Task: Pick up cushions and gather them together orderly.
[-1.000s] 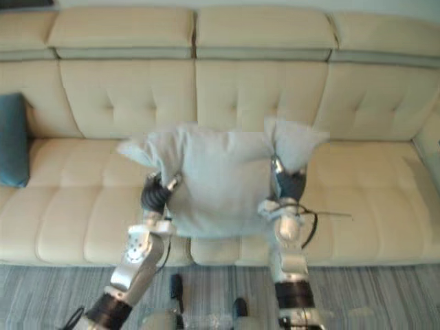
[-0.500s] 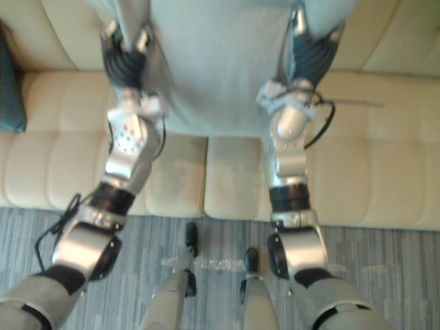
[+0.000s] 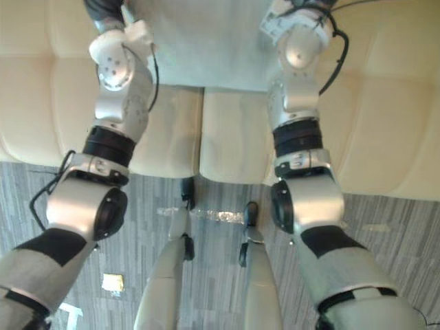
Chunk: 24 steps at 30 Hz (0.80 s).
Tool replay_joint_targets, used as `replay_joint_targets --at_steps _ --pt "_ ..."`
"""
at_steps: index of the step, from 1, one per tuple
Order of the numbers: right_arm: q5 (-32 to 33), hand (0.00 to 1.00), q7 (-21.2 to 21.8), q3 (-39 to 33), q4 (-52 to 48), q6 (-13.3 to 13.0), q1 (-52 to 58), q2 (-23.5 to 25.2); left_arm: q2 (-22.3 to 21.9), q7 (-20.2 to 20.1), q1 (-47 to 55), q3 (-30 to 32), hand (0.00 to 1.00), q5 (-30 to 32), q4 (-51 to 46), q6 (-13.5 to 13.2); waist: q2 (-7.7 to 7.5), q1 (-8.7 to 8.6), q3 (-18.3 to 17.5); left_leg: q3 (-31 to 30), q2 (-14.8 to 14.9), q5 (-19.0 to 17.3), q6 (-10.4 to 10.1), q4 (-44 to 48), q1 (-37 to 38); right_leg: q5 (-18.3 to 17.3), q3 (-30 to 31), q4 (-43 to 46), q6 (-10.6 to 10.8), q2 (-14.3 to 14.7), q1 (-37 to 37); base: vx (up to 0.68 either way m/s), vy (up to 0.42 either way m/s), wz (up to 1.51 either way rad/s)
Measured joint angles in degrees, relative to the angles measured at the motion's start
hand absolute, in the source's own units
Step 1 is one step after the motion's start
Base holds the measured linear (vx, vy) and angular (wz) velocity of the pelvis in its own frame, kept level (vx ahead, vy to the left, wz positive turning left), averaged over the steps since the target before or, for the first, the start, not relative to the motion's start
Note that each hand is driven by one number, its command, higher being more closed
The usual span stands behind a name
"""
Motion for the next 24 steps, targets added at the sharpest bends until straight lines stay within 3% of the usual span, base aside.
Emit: replay_joint_targets --at_steps 7,12,17,20,21,22,24 --pt "2.67 0.00 -0.20 0.33 0.05 0.01 2.32 -0.20 1.97 -1.45 -0.87 1.35 0.00 1.14 -0.37 -0.42 -0.37 -1.55 0.22 0.37 0.18 0.16 -0.09 0.01 -2.14 0.14 0.01 0.02 -0.15 0.12 -2.11 -0.01 -0.069 -0.03" --pt "6.67 0.00 2.31 -1.34 -0.55 -0.43 6.43 -5.24 8.29 -2.98 4.66 4.39 0.00 1.03 -1.45 0.42 -0.41 -2.03 0.25 1.03 0.29 0.16 -0.09 0.00 -0.78 0.13 0.41 1.48 -0.15 0.18 -1.86 -0.01 -0.087 -0.04" --pt "14.02 0.00 10.37 -2.72 -0.67 -0.67 16.84 -15.95 16.12 -7.68 17.37 11.01 0.00 -2.33 -1.83 1.41 -0.54 -2.68 0.33 1.15 0.48 0.15 -0.08 -0.01 2.75 0.00 0.33 5.02 -0.24 0.41 -0.61 -0.02 -0.115 -0.04" --pt "15.53 0.00 12.82 -4.98 -7.17 -0.62 29.42 -16.35 15.97 -9.51 28.63 11.68 0.00 -2.36 -8.07 1.44 -0.78 -3.37 0.42 1.04 0.21 -0.06 -0.04 -0.04 7.30 -1.46 -0.04 5.02 -1.26 0.24 4.35 -0.01 -0.090 0.11" --pt "15.58 0.00 13.56 -5.76 -10.31 -0.67 33.64 -15.82 15.70 -9.89 32.71 11.69 0.00 -2.28 -10.93 1.25 -0.99 -3.36 0.48 1.18 0.25 -1.64 0.97 -0.05 9.08 -2.38 -0.29 4.98 -1.57 0.28 6.02 0.03 -0.113 -0.01" --pt "15.55 0.00 14.22 -7.04 -14.43 -0.73 39.08 -14.67 14.89 -10.15 38.20 11.98 0.00 -2.23 -14.16 0.91 -1.18 -3.20 0.42 1.33 0.46 -5.27 3.46 -0.08 11.17 -3.15 -0.53 5.67 -2.02 0.57 7.47 0.04 -0.094 -0.01" --pt "15.22 0.00 15.20 -10.82 -21.65 -1.66 49.95 -11.07 11.13 -11.21 47.46 11.83 0.00 -1.95 -18.46 0.80 -1.36 -3.33 0.39 1.92 0.22 -6.85 2.50 -0.11 14.05 -3.44 -0.83 4.86 -2.02 -0.13 10.94 0.04 -0.048 0.15"
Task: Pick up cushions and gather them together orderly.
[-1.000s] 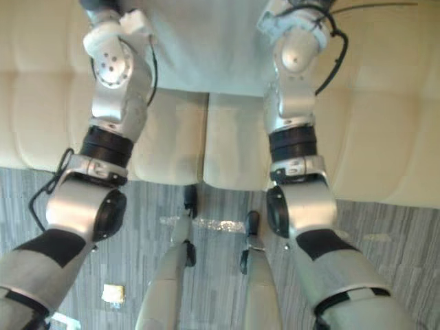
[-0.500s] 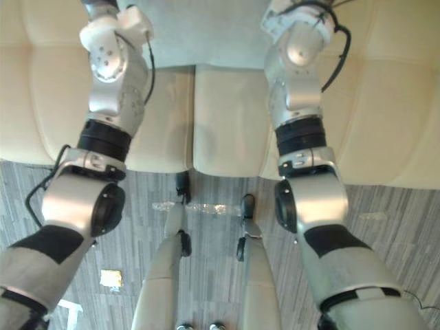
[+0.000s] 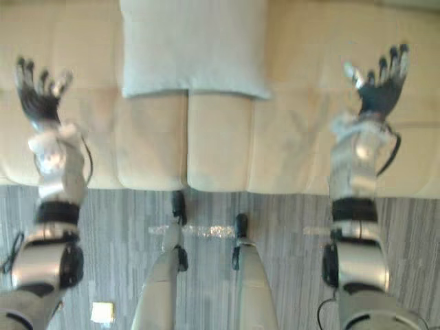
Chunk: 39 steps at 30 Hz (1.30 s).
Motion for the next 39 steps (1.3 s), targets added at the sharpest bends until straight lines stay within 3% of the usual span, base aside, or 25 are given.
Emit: replay_joint_targets --at_steps 1,3,5,7,10,17,22,29,33,34,36,38,39 --pt "-0.19 0.00 0.25 -1.90 -2.86 -0.26 5.61 2.91 -2.49 -0.38 5.11 -0.91 0.00 0.38 -1.21 0.01 -0.63 -0.45 0.00 0.99 -0.54 -1.40 -0.65 0.21 1.68 0.00 -0.14 -1.24 0.01 -1.10 2.03 0.03 0.002 0.24" --pt "-1.49 0.00 0.92 -2.69 -5.94 -0.43 15.15 8.47 -7.17 -1.64 14.91 -3.42 0.00 1.00 -1.87 0.37 -1.49 -1.09 -0.13 1.34 -1.73 -1.28 1.43 1.29 5.57 -1.53 -0.09 -0.38 1.10 -2.31 5.79 0.08 -0.023 0.25" --pt "-2.75 0.00 2.01 -2.56 -6.02 -0.40 22.99 14.43 -10.57 -3.28 22.77 -6.27 0.00 2.17 -1.82 1.15 -2.51 -1.45 -0.68 1.36 -2.74 -1.48 1.60 0.38 9.51 -2.02 -0.21 -1.09 1.42 -3.29 9.78 0.11 -0.005 0.18" --pt "-5.91 0.00 3.74 -1.66 -4.71 0.11 30.34 20.76 -14.02 -5.23 30.16 -8.19 0.00 4.56 -0.29 1.73 -3.12 -1.14 -1.06 1.61 -3.23 -2.43 1.54 0.16 14.03 -2.26 -0.58 -3.20 1.75 -3.75 15.37 0.11 0.006 0.09" --pt "-11.60 0.00 5.75 0.70 1.78 1.22 34.76 25.20 -17.02 -7.35 35.81 -7.93 0.00 8.55 6.31 3.33 -3.35 -0.82 -2.45 2.11 -3.37 -4.24 1.85 0.28 19.61 -2.54 -0.64 -5.74 1.88 -3.88 21.84 0.07 -0.010 -0.04" --pt "-23.35 0.00 6.88 -0.67 22.31 5.43 39.51 28.75 -20.51 -9.61 38.67 -5.86 0.00 18.30 21.85 6.60 -3.22 -0.05 -8.98 3.15 -2.90 -6.30 1.01 0.07 28.29 -1.97 -0.66 -12.38 1.79 -3.22 32.59 0.08 -0.027 -0.07" --pt "-26.30 0.00 7.15 -3.04 29.75 7.35 39.02 28.65 -20.26 -9.88 36.84 -3.95 0.00 22.48 27.42 7.81 -3.30 -0.05 -10.53 3.63 -2.93 -7.14 0.49 -0.04 31.61 -0.44 0.11 -16.96 1.94 -2.71 37.48 0.06 -0.018 -0.12" --pt "-26.72 0.00 7.16 -3.79 35.55 8.55 34.43 27.87 -19.19 -9.81 34.47 -3.64 0.00 23.44 30.77 8.23 -3.80 -0.13 -9.24 5.81 -2.80 -7.43 0.56 -0.03 35.00 1.50 2.90 -18.76 2.69 -2.29 40.56 0.03 0.004 -0.20" --pt "-26.68 0.00 6.99 -1.05 34.46 8.46 29.53 26.88 -19.07 -9.42 30.78 -4.35 0.00 23.26 30.52 8.84 -3.44 0.56 -7.39 8.47 0.20 -7.87 2.04 1.93 31.16 4.48 2.19 -12.05 3.40 -0.98 32.76 -0.13 0.009 -0.39" --pt "-26.67 0.00 6.96 -1.02 34.36 8.65 29.25 26.98 -19.48 -9.46 30.00 -3.91 0.00 23.23 29.61 8.91 -3.16 1.02 -6.70 8.43 0.99 -7.85 2.55 3.01 30.41 1.04 -0.01 -1.65 2.32 -1.96 30.65 -0.19 -0.042 0.04" --pt "-26.69 0.00 6.95 0.02 33.47 8.78 30.79 27.18 -19.44 -9.39 30.31 -3.50 0.00 23.11 27.94 8.91 -3.64 1.10 -6.25 7.38 0.86 -8.68 3.09 6.36 29.64 -2.69 -1.38 14.89 3.73 -4.95 30.44 -0.14 -0.108 0.27" --pt "-26.70 0.00 6.97 0.60 33.39 8.78 31.74 27.16 -19.15 -9.01 30.70 -2.53 0.00 22.62 26.61 8.86 -4.65 1.41 -6.92 5.99 0.94 -8.90 3.30 9.63 26.63 -3.13 -0.28 22.08 4.90 -6.99 32.00 -0.17 -0.160 0.33" --pt "-26.71 0.00 6.94 0.66 33.23 8.78 31.89 27.16 -19.27 -8.60 30.74 -1.42 0.00 22.28 26.39 8.89 -5.69 1.86 -7.55 5.42 1.18 -8.10 2.32 11.75 24.23 -2.64 0.83 22.79 5.50 -8.06 33.53 -0.15 -0.182 0.17"
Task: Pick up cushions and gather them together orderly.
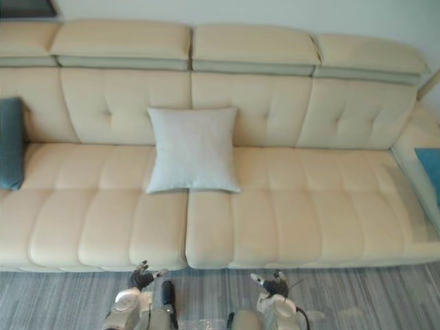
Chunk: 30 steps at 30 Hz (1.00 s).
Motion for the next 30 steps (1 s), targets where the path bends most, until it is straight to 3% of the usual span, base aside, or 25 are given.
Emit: replay_joint_targets --at_steps 1,2,3,4,6,7,9,10,11,14,17,18,19,22,25,27,30 --pt "-0.04 0.00 -0.04 0.00 -0.36 0.00 -0.11 -0.05 -0.15 0.22 0.08 0.59 0.00 -0.05 0.03 0.07 -0.37 0.50 -0.13 -0.15 0.22 0.94 -0.95 1.70 -1.90 0.51 0.75 -3.32 0.26 -0.21 1.71 -0.29 -0.322 0.02" --pt "-0.06 0.00 -0.33 -0.23 -0.56 0.00 -0.59 -0.52 -0.90 0.32 0.03 0.69 0.00 -0.10 0.10 0.39 0.89 1.31 0.38 -0.29 1.71 2.00 -1.20 2.74 -3.22 -4.43 -0.18 -8.89 1.01 1.88 3.96 -0.27 -0.288 -0.18" --pt "-0.02 0.00 -0.44 -0.22 -0.61 0.00 -0.60 -0.66 -1.67 0.34 0.78 0.60 0.00 -0.10 0.13 0.40 1.96 1.88 0.14 -0.17 2.79 2.40 -0.66 2.81 -3.74 -6.00 -1.08 -11.72 1.21 2.77 4.88 -0.35 -0.351 -0.30" --pt "0.03 0.00 -0.88 -0.22 -1.06 -0.09 0.04 -1.33 -2.80 0.39 1.75 -0.13 0.00 -0.16 -0.22 0.20 3.27 2.54 -0.35 -0.02 4.66 3.37 0.09 2.83 -5.06 -9.18 -3.77 -17.96 0.66 4.46 7.33 -0.24 -0.227 -0.27" --pt "0.12 0.00 -1.58 0.06 -2.34 -0.09 0.79 -2.12 -3.31 0.23 1.73 -3.23 0.00 -0.27 0.90 0.35 5.56 2.76 -0.84 -0.15 6.50 4.70 -1.19 -0.25 -5.55 -12.27 -6.28 -22.18 -1.41 6.73 8.19 -0.35 -0.271 0.00" --pt "0.12 0.00 -1.94 0.07 -2.79 -0.09 1.67 -2.40 -4.26 0.19 1.76 -4.12 0.00 -0.28 1.91 0.43 6.50 2.26 -0.74 0.11 7.06 2.59 -1.08 -1.95 -5.35 -12.08 -7.14 -23.14 -1.74 7.73 8.36 -0.32 -0.213 0.31" --pt "0.14 0.00 -2.39 -0.39 -2.67 0.09 2.57 -1.55 -4.52 0.08 0.80 -4.51 0.00 -0.32 1.60 0.34 5.39 1.61 -0.08 1.41 7.19 -1.15 -3.40 -0.52 -5.69 -11.06 -9.24 -24.53 -3.59 6.87 8.81 -0.17 -0.050 0.29" --pt "0.13 0.00 -2.57 -0.68 -2.62 0.17 2.54 -1.21 -4.46 0.12 0.57 -4.06 0.00 -0.36 1.25 0.29 4.65 1.83 0.20 1.49 6.77 -1.27 -3.51 5.38 -5.60 -10.22 -9.70 -25.55 -5.32 6.24 8.95 -0.18 0.005 -0.12" --pt "0.13 0.00 -2.58 -0.65 -2.72 0.10 2.36 -1.15 -4.43 0.14 0.73 -4.02 0.00 -0.43 1.26 0.34 4.26 1.78 -0.04 0.42 5.81 -3.60 -3.69 12.06 -5.29 -9.76 -9.60 -26.85 -5.97 5.83 8.77 -0.17 0.007 -0.24" --pt "0.13 0.00 -2.53 -0.67 -2.43 0.15 2.35 0.01 -4.08 0.13 0.39 -3.93 0.00 -0.19 1.04 0.37 2.50 1.23 0.70 -3.77 3.87 -14.26 -2.80 25.78 -5.69 -7.85 -7.62 -27.08 -5.22 4.34 7.27 -0.15 0.089 -0.37" --pt "0.13 0.00 -2.31 -0.75 -1.95 0.21 3.39 -0.09 -4.29 0.12 0.81 -3.89 0.00 -0.01 1.91 0.54 3.67 0.75 0.23 -7.07 2.30 -19.77 -4.16 26.86 -3.95 -6.54 -5.29 -28.39 -3.19 4.62 7.11 -0.05 0.206 -0.32" --pt "0.13 0.00 -2.00 -0.74 0.04 0.34 3.08 0.65 -3.78 0.13 1.02 -3.92 0.00 0.00 2.10 0.58 2.33 -0.19 -0.20 -7.47 0.12 -19.88 -3.73 23.87 -3.37 -5.10 -3.74 -31.06 -2.12 4.01 7.13 -0.05 0.352 -0.25" --pt "0.13 0.00 -1.67 -1.19 2.87 0.47 2.50 1.77 -2.17 0.05 1.33 -3.96 0.00 0.00 2.18 0.80 0.92 -0.75 -0.99 -6.43 -2.24 -17.73 -2.41 19.19 -2.96 -1.56 -1.26 -36.95 -1.97 3.02 7.19 -0.05 0.374 -0.25" --pt "0.16 0.00 -1.45 -1.99 2.98 0.48 2.20 2.11 -0.86 0.11 1.47 -3.73 0.00 -0.03 2.35 1.33 1.11 -0.83 -0.81 -4.59 -2.89 -17.26 -1.66 18.29 -2.74 1.44 1.33 -40.26 -1.55 2.48 7.22 -0.05 0.181 -0.31" --pt "0.14 0.00 -1.40 -1.88 2.69 0.47 0.14 2.13 -0.48 0.19 1.14 -1.46 0.00 -0.05 3.10 1.45 2.10 -0.28 0.29 -2.26 -1.93 -20.12 -2.54 18.28 -1.53 2.78 2.87 -37.47 -1.77 2.60 4.09 -0.07 0.076 -0.81" --pt "0.12 0.00 -1.33 -1.77 2.53 0.40 -1.59 2.11 0.00 0.20 1.97 -1.27 0.00 -0.02 3.56 1.53 2.92 -0.32 0.40 -1.31 -0.89 -20.35 -2.59 16.61 -0.42 5.37 -2.00 -33.70 -2.95 3.16 -0.83 -0.05 0.036 -1.48" --pt "0.05 0.00 -1.35 -0.14 3.11 0.40 -2.00 1.16 0.58 0.12 1.91 -1.41 0.00 0.00 4.54 1.57 2.92 -0.51 0.46 1.34 0.97 -20.00 -2.39 14.01 1.78 8.69 -12.80 -36.66 -6.71 3.36 -2.19 0.03 -0.021 -1.49"
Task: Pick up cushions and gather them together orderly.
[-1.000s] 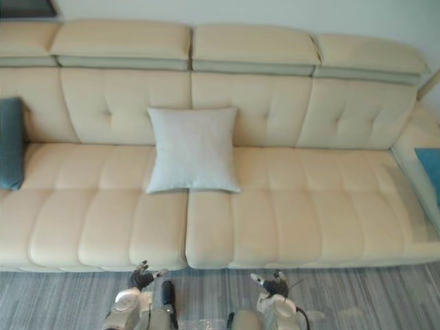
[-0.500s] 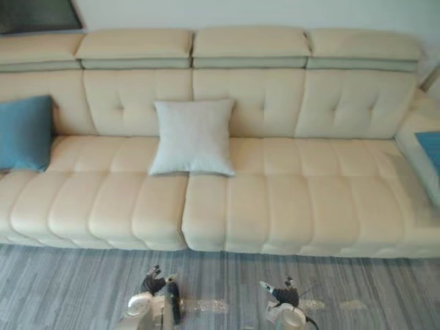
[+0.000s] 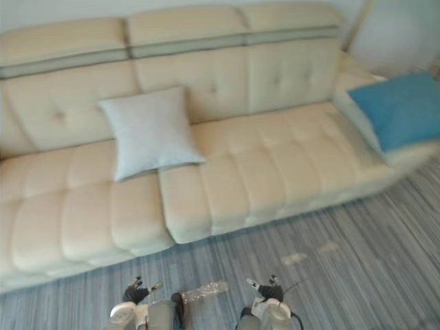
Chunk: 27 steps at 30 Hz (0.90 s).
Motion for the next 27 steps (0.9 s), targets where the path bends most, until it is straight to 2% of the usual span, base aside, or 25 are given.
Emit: replay_joint_targets --at_steps 2,3,4,7,9,10,11,12,13,14,15,16,17,18,19,20,21,22,23,24,27 --pt "-0.09 0.00 0.00 1.15 1.40 0.07 -0.75 -1.45 0.79 -0.14 -0.21 -1.08 0.00 0.00 0.91 0.04 0.00 -0.52 0.27 3.82 1.70 0.65 0.20 -1.30 2.29 -0.01 -5.30 -0.41 -0.05 -0.48 -0.56 0.09 -0.127 -1.36" --pt "-0.10 0.00 -0.02 1.18 2.13 0.15 -0.58 -2.25 1.33 -0.21 -0.24 -2.38 0.00 0.00 1.30 0.12 0.06 -0.82 0.43 5.41 2.17 0.68 -0.34 -2.43 4.38 -0.58 -8.62 -0.05 -0.42 -1.12 -0.46 0.10 -0.113 -1.03" --pt "-0.14 0.00 -0.06 1.25 2.33 0.26 -0.14 -2.91 1.75 -0.21 -0.29 -3.51 0.00 0.00 1.52 0.08 0.28 -1.26 0.31 6.22 2.59 0.97 -1.62 -3.18 5.85 -0.61 -9.31 -0.09 -0.39 -0.69 -0.11 0.15 -0.125 -0.83" --pt "-0.14 0.00 -0.04 1.13 2.35 0.29 0.31 -4.65 1.29 -0.33 -0.86 -3.81 0.00 0.04 1.63 -0.10 1.43 -2.34 0.29 5.64 3.64 1.81 -3.07 -5.78 8.87 -2.00 -6.91 0.02 -0.91 2.05 0.26 0.22 -0.174 -0.59" --pt "-0.14 0.00 -0.08 1.05 2.36 0.28 1.47 -4.66 1.24 -0.32 -0.78 -3.87 0.00 0.05 1.65 -0.06 1.48 -3.02 0.40 4.40 5.87 1.81 -3.31 0.48 7.21 -3.11 -6.91 -0.85 -1.43 3.78 1.96 0.19 -0.168 -0.14" --pt "-0.08 0.00 -0.09 1.13 2.34 0.25 2.71 -4.48 1.12 -0.33 -0.51 -3.88 0.00 0.09 1.45 -0.03 1.56 -3.02 0.48 2.19 8.44 1.91 -3.13 9.81 4.29 -3.32 -6.77 -2.70 -1.69 5.40 4.33 0.17 -0.180 -0.24" --pt "-0.06 0.00 -0.12 1.13 2.34 0.24 3.38 -4.63 0.86 -0.33 -0.09 -3.86 0.00 0.07 0.67 -0.07 2.14 -2.60 0.77 0.54 10.67 2.84 -1.67 17.03 2.50 -3.65 -5.75 -3.94 -2.17 7.21 6.68 0.18 -0.174 -0.36" --pt "-0.04 0.00 -0.17 1.13 2.34 0.16 3.68 -4.75 0.86 -0.35 0.48 -3.76 0.00 0.03 -0.39 -0.17 2.88 -2.32 1.12 -1.56 11.87 4.45 0.23 22.68 0.90 -3.98 -4.70 -4.88 -2.71 8.48 8.49 0.20 -0.117 -0.52" --pt "0.10 0.00 -0.29 1.10 2.34 0.13 3.78 -4.74 1.29 -0.29 1.02 -3.80 0.00 -0.06 -0.41 -0.18 3.12 -2.21 1.09 -5.99 12.06 10.30 0.59 30.39 -2.86 -4.45 -2.64 -5.88 -3.40 9.51 10.55 0.30 -0.082 -0.56" --pt "0.12 0.00 -0.41 1.02 2.32 0.10 3.18 -4.76 1.47 -0.22 0.83 -3.78 0.00 -0.09 -0.37 -0.12 2.53 -1.74 1.39 -8.72 10.53 7.43 -0.80 34.32 -5.81 -4.89 -0.95 -6.23 -4.12 9.16 11.77 0.28 -0.020 -0.58" --pt "0.18 0.00 -0.58 0.86 2.42 0.10 2.93 -4.67 1.42 -0.13 0.76 -3.81 0.00 -0.13 -0.54 -0.09 2.56 -1.58 1.40 -9.38 8.13 2.84 -0.36 34.72 -7.31 -5.09 0.52 -6.28 -4.47 8.55 11.97 0.31 0.021 -0.75" --pt "0.49 0.00 -0.91 -0.09 3.19 0.02 2.25 -5.03 1.10 -0.08 0.68 -3.96 0.00 -0.15 -1.16 -0.08 2.52 -1.18 1.62 -9.06 4.34 -0.85 0.38 32.44 -8.97 -5.01 2.01 -6.37 -4.34 7.26 12.33 0.29 0.061 -0.81" --pt "0.58 0.00 -1.13 -1.00 3.37 0.07 1.66 -5.14 0.83 -0.04 0.44 -4.15 0.00 -0.21 -1.49 -0.11 2.52 -0.55 2.35 -8.96 0.80 -2.26 1.08 28.02 -9.60 -5.02 3.55 -7.00 -4.32 6.33 13.54 0.29 0.080 -0.87" --pt "0.60 0.00 -1.24 -1.87 3.35 0.06 1.44 -5.11 0.58 0.03 0.07 -4.25 0.00 -0.18 -1.72 -0.12 2.50 -0.04 3.12 -9.06 -2.24 -2.29 1.25 22.38 -9.49 -5.14 4.64 -7.62 -4.22 5.51 14.98 0.30 0.114 -0.78" --pt "0.60 0.00 -1.31 -2.91 3.26 0.03 1.26 -5.08 0.34 0.04 0.10 -4.59 0.00 -0.13 -1.94 -0.13 2.54 0.24 3.19 -10.08 -5.76 -0.73 0.24 12.02 -9.39 -5.72 5.95 -8.38 -3.32 4.61 16.06 0.31 0.162 -0.77" --pt "0.61 0.00 -1.38 -3.16 3.13 -0.07 1.09 -5.09 0.01 -0.01 0.37 -5.07 0.00 -0.09 -1.97 -0.13 3.31 0.35 2.94 -12.02 -7.52 2.33 -0.72 2.06 -8.99 -6.53 7.36 -8.96 -2.14 4.74 16.88 0.34 0.193 -0.84" --pt "0.59 0.00 -1.48 -3.35 3.18 -0.07 1.04 -5.49 -0.59 -0.05 0.72 -4.95 0.00 -0.19 -1.86 -0.20 4.32 0.61 2.99 -14.10 -7.86 7.52 -0.93 -4.38 -8.10 -7.55 9.04 -9.35 -1.00 5.45 17.78 0.39 0.248 -0.91" --pt "0.57 0.00 -1.72 -3.28 3.13 -0.04 0.91 -4.87 -0.74 0.09 0.68 -4.59 0.00 -0.12 -1.81 -0.19 4.40 1.23 2.70 -13.96 -8.16 11.83 0.13 -5.29 -6.56 -8.27 10.94 -9.21 -0.40 5.25 18.35 0.42 0.211 -0.85" --pt "0.56 0.00 -1.98 -3.27 3.08 -0.05 0.57 -3.66 -0.24 0.08 0.55 -4.52 0.00 -0.06 -1.79 -0.15 2.95 1.73 2.51 -13.18 -9.11 11.50 1.13 -5.32 -5.85 -8.50 12.34 -9.31 -0.40 4.33 18.87 0.41 0.175 -0.76" --pt "0.54 0.00 -2.26 -3.33 3.01 -0.05 0.65 -2.56 0.50 0.04 0.21 -4.71 0.00 -0.07 -1.81 -0.17 1.26 1.63 2.65 -12.41 -10.09 8.94 2.61 -3.29 -5.88 -8.70 13.60 -8.51 0.07 2.95 18.81 0.40 0.125 -0.51" --pt "0.39 0.00 -2.43 -3.36 1.41 0.01 1.59 -1.95 0.95 0.11 0.47 -4.45 0.00 -0.21 -2.28 -0.07 0.54 2.23 2.30 -8.53 -10.00 2.50 4.58 2.54 -4.06 -10.49 16.59 0.38 3.05 1.16 16.76 0.42 0.161 -0.59"
